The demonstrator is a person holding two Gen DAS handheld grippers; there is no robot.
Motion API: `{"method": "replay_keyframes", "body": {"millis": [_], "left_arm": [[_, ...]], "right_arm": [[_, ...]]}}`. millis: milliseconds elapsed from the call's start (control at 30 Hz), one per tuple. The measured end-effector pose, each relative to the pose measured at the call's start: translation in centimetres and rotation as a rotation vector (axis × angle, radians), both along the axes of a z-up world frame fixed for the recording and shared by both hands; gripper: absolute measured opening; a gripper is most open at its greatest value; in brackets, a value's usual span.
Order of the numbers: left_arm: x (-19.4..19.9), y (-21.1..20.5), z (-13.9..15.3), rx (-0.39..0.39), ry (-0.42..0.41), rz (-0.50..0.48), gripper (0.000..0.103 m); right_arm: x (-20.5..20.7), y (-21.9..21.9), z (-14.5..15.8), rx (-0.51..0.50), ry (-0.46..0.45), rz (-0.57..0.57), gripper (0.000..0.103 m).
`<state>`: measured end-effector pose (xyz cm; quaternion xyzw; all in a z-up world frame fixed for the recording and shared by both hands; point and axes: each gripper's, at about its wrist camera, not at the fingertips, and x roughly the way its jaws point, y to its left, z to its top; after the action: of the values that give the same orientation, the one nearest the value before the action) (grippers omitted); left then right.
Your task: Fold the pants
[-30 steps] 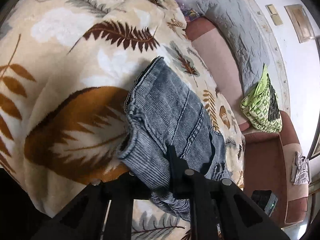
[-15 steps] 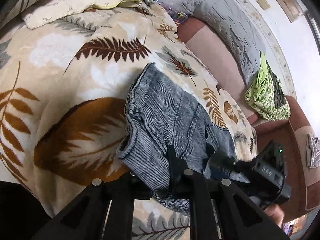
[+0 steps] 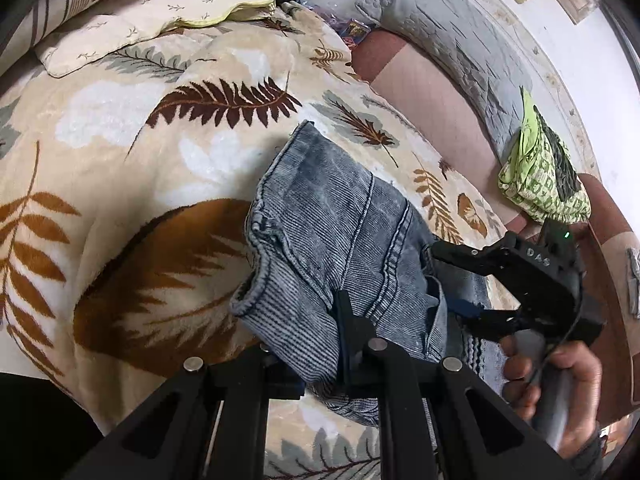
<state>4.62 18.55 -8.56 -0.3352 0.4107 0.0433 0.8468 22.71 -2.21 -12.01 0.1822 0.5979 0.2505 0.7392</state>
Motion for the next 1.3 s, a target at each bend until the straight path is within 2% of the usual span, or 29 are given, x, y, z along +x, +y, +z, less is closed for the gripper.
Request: {"method": "replay_keyframes", "body": {"millis": [67,167,267,333,433,533,633,733,800,900,967,1100,1200,1300], "left_arm": [[0.0,0.1,-0.1,-0.003,0.001,0.0,0.013],[0.0,0.1,-0.1,-0.004,0.001,-0.003,0.013],[0.0,0.0,-0.1,0.004,-0.001,-0.006,0.013],[0.0,-0.1,-0.1,0.007,-0.002,-0.005,0.013],[-0.1,-0.2,-0.1,0.019,-0.002,-0.004,0.013],[-0.1,-0.4,0.2,0.034,-0.01,-0.007,0.013],[-0.1,-0.7,0.4,0.057,-0.013,-0.005,0.013],[0.0,-1.2,1.5,0.086,-0.025,-0.006,0.013],[0.1,-2.2,2.9,0.137,-0.05,-0.011,0.012],[0.6,-4.8,5.9,0.254,-0.096,-0.048,0.012],[1.0,-7.9,8.6,0.362,-0.142,-0.095,0.012],[1.3,-16.0,12.5,0.573,-0.243,-0.257,0.012],[1.0,-22.0,13.5,0.633,-0.285,-0.39,0.012],[0.5,-28.2,12.4,0.641,-0.291,-0.543,0.012]], "right_arm": [[-0.4,0.3,0.7,-0.017,0.008,0.012,0.077],[-0.9,0.0,2.2,0.044,-0.047,-0.002,0.077],[-0.5,1.1,-0.9,-0.017,0.0,0.01,0.078],[-0.9,1.6,-0.5,-0.01,-0.05,0.033,0.084],[-1.4,1.2,0.5,-0.001,-0.022,0.029,0.084],[-3.4,-2.2,3.1,0.05,-0.086,0.018,0.084],[-5.8,-7.9,4.9,0.074,-0.133,-0.04,0.084],[-7.9,-13.7,5.6,0.056,-0.176,-0.128,0.084],[-9.5,-17.8,5.5,0.028,-0.191,-0.2,0.084],[-11.4,-22.5,4.3,0.016,-0.194,-0.275,0.084],[-12.4,-24.9,3.8,0.044,-0.197,-0.319,0.084],[-14.0,-29.1,2.5,0.137,-0.212,-0.413,0.084],[-14.9,-31.5,1.9,0.194,-0.224,-0.462,0.084],[-15.7,-33.6,1.0,0.239,-0.222,-0.519,0.084]]}}
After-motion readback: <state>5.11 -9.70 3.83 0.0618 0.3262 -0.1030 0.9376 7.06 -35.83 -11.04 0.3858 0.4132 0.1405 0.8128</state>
